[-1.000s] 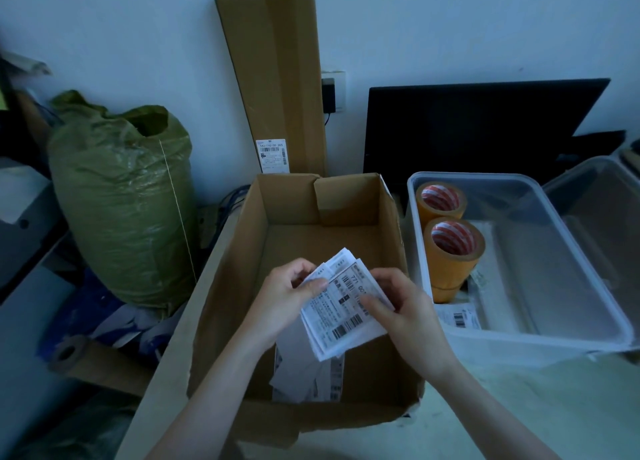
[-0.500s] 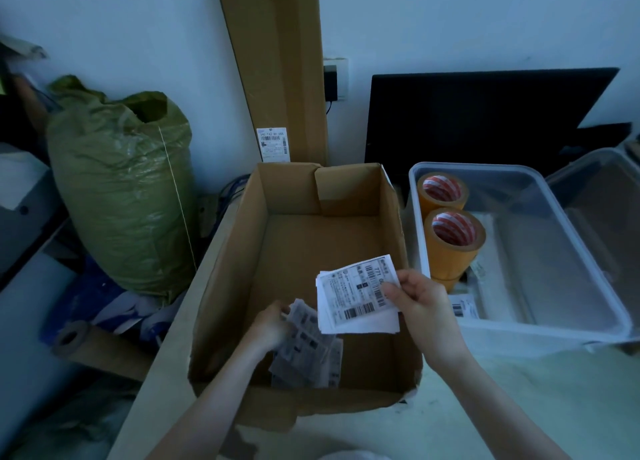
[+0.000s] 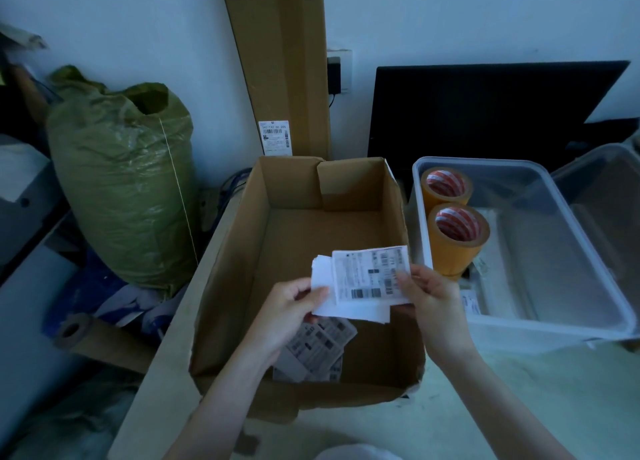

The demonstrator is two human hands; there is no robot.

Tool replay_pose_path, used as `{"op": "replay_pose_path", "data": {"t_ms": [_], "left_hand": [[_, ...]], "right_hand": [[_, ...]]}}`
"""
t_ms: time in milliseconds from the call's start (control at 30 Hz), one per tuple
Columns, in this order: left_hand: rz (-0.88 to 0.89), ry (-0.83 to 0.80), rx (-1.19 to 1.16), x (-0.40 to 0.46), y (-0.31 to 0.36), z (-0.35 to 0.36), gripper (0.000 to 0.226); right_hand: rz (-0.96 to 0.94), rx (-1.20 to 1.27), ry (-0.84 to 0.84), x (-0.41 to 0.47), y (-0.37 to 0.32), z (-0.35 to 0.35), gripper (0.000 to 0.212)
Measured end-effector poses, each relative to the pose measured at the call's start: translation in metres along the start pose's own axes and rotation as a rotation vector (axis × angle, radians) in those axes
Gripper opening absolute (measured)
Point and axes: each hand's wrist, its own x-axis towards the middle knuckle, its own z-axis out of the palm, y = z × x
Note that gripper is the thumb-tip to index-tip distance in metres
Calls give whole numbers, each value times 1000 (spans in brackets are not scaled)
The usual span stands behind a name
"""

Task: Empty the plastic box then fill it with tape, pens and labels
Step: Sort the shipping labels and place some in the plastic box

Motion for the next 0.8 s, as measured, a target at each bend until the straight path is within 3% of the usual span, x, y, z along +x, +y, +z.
{"op": "replay_pose_path", "data": {"t_ms": [167, 300, 433, 633, 800], "left_hand": [[71, 356, -76, -2, 0, -8, 11], [293, 504, -47, -4, -2, -14, 17], [632, 425, -12, -2, -5, -20, 24], [692, 271, 8, 2, -7, -22, 13], [680, 131, 194, 11, -6, -15, 21]], "right_hand": [[28, 154, 161, 6, -6, -9, 12], [43, 33, 127, 5, -2, -5, 14], [42, -65, 1, 0, -1, 3, 17], [152, 129, -106, -1, -10, 7, 16], [125, 135, -242, -4, -16, 7, 21]]}}
